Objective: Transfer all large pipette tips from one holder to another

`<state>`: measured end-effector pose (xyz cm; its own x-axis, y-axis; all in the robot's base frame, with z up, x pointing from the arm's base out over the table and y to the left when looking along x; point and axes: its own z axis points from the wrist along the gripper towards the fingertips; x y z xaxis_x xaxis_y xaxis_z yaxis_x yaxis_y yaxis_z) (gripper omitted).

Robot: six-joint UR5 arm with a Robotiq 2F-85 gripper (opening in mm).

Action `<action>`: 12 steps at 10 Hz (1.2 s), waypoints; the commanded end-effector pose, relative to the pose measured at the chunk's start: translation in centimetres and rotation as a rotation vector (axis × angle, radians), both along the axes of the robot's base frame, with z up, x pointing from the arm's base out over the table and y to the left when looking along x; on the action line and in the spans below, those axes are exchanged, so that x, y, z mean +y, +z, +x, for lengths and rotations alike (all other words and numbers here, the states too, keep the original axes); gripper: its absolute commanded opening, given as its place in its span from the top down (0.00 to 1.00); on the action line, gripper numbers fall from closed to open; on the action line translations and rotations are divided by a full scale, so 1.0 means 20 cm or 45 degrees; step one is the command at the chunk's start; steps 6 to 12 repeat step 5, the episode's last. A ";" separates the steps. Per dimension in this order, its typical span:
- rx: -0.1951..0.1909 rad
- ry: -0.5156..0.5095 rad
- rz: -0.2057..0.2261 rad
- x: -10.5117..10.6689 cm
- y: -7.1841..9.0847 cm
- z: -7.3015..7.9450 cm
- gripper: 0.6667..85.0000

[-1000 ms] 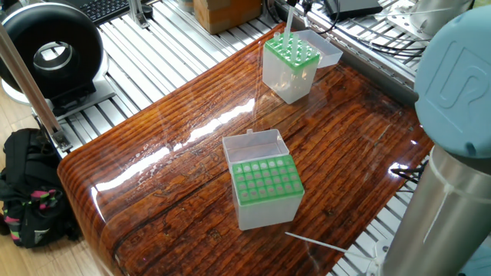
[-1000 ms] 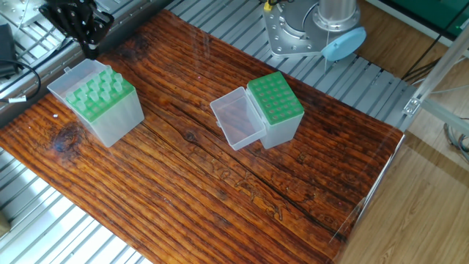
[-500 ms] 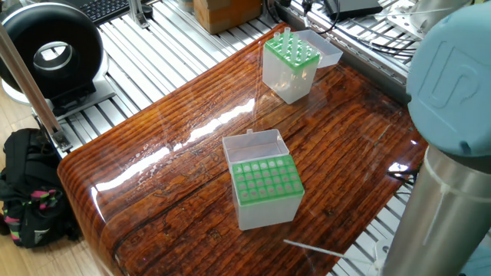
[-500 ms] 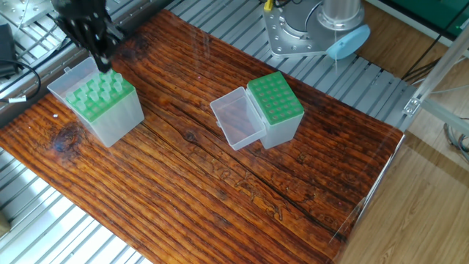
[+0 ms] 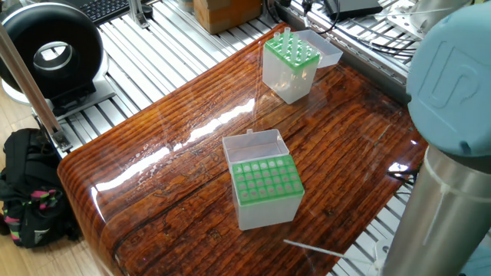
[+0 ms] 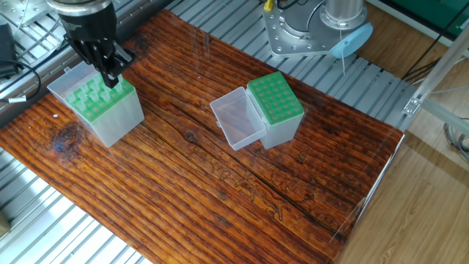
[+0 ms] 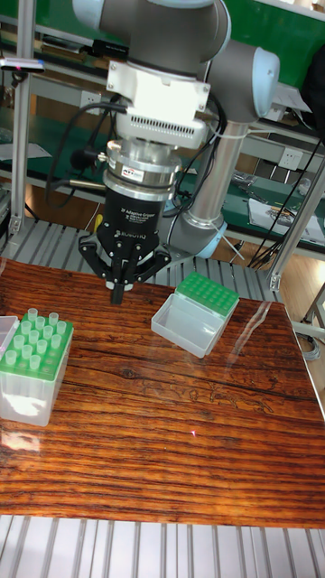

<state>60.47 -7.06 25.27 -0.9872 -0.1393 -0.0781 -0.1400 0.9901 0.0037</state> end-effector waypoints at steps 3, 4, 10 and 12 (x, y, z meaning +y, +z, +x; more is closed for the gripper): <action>0.010 0.016 -0.054 -0.04 -0.02 0.00 1.00; 0.010 0.020 -0.054 -0.04 -0.02 0.01 1.00; 0.010 0.021 -0.058 -0.05 -0.02 0.01 1.00; 0.010 0.021 -0.058 -0.05 -0.02 0.01 1.00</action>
